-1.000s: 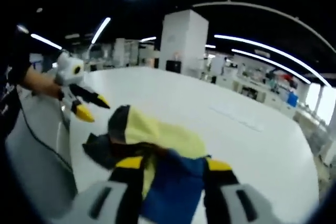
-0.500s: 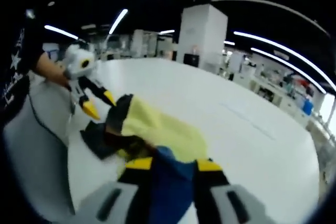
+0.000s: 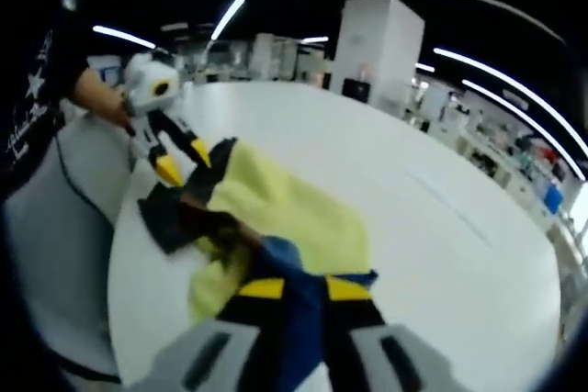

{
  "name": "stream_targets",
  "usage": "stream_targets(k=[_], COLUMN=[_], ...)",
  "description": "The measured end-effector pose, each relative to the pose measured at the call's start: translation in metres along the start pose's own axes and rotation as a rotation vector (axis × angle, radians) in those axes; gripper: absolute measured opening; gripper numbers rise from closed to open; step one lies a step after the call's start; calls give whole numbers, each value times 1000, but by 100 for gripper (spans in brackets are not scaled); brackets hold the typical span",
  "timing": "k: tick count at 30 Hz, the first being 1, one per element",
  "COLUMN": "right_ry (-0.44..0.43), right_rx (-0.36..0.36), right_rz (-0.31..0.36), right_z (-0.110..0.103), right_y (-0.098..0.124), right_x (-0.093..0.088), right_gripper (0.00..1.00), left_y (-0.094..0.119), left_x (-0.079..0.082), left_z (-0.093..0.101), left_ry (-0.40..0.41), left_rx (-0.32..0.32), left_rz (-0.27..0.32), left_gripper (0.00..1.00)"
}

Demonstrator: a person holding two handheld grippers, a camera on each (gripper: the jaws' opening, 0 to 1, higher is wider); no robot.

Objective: Fold the garment on the visible template until the final outline fits inside the template.

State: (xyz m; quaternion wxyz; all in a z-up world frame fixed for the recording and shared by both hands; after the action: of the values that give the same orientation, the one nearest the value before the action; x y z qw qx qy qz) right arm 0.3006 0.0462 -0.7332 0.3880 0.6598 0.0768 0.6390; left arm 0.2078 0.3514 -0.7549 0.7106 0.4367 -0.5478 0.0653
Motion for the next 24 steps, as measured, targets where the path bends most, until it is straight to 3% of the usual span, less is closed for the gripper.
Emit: stream_targets(k=[7,16,24], right_ry=[17,5,-26], right_rx=[5,4,-14], right_rz=[4,21,50], right_z=[0,2,2], right_y=[-1,-8,-8], right_x=[-1,-3,-2], right_gripper=[8,0,0], left_y=[-6,-12,-10], left_x=[-5,-8,-14], left_z=[0,-1,-2], left_ry=[-44,-50,-70], left_rx=[-5,28,34], left_rz=[-24,-24,-23], left_gripper=[26,17,6])
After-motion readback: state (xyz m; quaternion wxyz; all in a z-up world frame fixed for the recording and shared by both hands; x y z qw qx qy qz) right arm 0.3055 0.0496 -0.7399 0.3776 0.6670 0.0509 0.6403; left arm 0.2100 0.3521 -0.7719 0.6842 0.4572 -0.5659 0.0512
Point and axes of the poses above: the point that each gripper's makers call its tool centre point, and the gripper's own axes: y roughly backward along the fingers, z roughly to its right, x roughly out of its top, the point moved 10 cm from there along y, roughly backward along the fingers, and after that the axes turned 1 degree about -y, right-handed, at the moved point
